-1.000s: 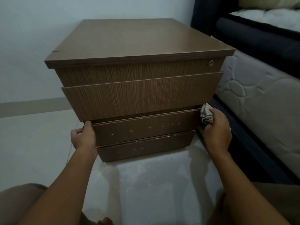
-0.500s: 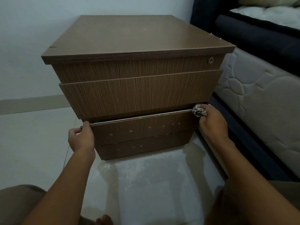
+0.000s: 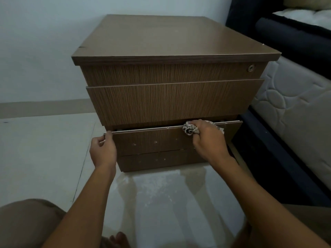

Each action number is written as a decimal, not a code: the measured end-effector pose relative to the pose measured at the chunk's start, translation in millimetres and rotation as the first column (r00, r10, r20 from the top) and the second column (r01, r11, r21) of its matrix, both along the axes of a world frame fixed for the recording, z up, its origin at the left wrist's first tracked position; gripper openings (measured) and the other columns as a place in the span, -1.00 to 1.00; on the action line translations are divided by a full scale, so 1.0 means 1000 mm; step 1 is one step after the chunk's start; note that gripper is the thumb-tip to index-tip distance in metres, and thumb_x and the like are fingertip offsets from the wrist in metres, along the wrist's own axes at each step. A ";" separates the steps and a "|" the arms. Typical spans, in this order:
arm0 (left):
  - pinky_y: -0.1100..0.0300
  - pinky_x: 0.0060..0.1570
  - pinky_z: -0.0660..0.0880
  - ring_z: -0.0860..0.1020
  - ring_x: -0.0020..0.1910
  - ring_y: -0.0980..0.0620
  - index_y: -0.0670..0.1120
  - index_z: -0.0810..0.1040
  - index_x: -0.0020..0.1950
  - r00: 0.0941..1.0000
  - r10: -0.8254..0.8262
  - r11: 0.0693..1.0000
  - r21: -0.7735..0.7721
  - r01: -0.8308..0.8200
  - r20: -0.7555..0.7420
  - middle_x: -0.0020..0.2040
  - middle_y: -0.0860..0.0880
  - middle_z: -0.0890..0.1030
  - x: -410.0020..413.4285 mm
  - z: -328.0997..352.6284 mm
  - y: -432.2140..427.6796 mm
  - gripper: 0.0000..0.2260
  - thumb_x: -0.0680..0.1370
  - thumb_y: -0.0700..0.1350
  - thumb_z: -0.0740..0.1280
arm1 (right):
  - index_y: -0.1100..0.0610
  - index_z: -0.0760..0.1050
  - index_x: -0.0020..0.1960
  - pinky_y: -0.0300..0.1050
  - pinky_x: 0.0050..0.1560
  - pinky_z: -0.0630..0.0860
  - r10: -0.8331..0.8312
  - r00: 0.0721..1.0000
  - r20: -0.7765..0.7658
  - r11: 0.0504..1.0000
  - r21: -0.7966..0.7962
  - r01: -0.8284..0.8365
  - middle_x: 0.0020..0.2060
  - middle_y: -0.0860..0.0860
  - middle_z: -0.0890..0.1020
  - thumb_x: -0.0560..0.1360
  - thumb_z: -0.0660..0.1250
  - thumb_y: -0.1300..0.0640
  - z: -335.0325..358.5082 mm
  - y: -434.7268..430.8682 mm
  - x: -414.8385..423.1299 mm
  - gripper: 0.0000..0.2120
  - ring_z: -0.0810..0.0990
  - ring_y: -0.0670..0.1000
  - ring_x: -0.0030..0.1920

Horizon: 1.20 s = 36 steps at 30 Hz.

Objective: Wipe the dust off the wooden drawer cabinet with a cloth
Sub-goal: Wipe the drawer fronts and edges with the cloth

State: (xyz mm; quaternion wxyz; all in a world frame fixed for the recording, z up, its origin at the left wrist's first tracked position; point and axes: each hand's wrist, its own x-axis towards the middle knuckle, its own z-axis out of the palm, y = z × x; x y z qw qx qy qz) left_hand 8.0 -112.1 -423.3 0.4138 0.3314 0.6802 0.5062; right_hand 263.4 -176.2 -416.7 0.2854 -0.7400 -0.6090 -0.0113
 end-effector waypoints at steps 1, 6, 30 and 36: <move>0.12 -0.07 0.35 0.46 -0.01 0.01 -0.08 0.47 0.11 1.000 -0.014 1.000 0.008 0.014 -0.004 -0.01 -0.02 0.50 -0.003 -0.002 -0.001 -0.77 0.63 0.06 0.20 | 0.09 0.55 0.25 -0.13 0.15 0.44 0.015 1.000 0.002 1.000 0.008 -0.015 0.13 0.04 0.64 0.46 0.25 0.26 -0.001 0.003 -0.009 -0.62 0.56 0.04 0.16; 0.07 -0.01 0.44 0.52 0.02 0.00 0.09 0.49 -0.16 0.997 -0.082 0.997 0.002 0.082 0.013 -0.16 0.11 0.53 -0.021 -0.010 0.003 -0.76 0.65 0.06 0.13 | 0.11 0.56 0.24 -0.17 0.25 0.39 0.072 0.997 -0.013 0.996 0.051 -0.072 0.12 0.03 0.65 0.43 0.28 0.27 -0.003 0.013 -0.053 -0.61 0.57 0.03 0.17; -0.02 0.06 0.46 0.55 -0.03 0.02 -0.12 0.61 -0.05 0.893 -0.205 0.976 0.010 0.219 0.401 -0.09 -0.08 0.66 -0.062 -0.020 0.004 -0.53 0.58 -0.04 -0.09 | 0.14 0.55 0.25 -0.12 0.28 0.37 0.364 0.927 -0.088 0.931 0.027 -0.363 0.18 0.05 0.62 0.44 0.27 0.33 0.001 0.057 -0.221 -0.61 0.50 0.04 0.27; -0.09 0.13 0.48 0.55 0.14 -0.03 -0.16 0.58 0.06 0.871 -0.183 0.975 -0.027 0.219 0.457 0.11 -0.16 0.64 -0.066 -0.022 0.004 -0.56 0.58 -0.10 -0.09 | 0.06 0.52 0.27 -0.18 0.30 0.35 0.577 0.793 -0.196 0.816 0.095 -0.570 0.28 -0.05 0.55 0.39 0.29 0.43 0.007 0.049 -0.198 -0.48 0.40 -0.10 0.35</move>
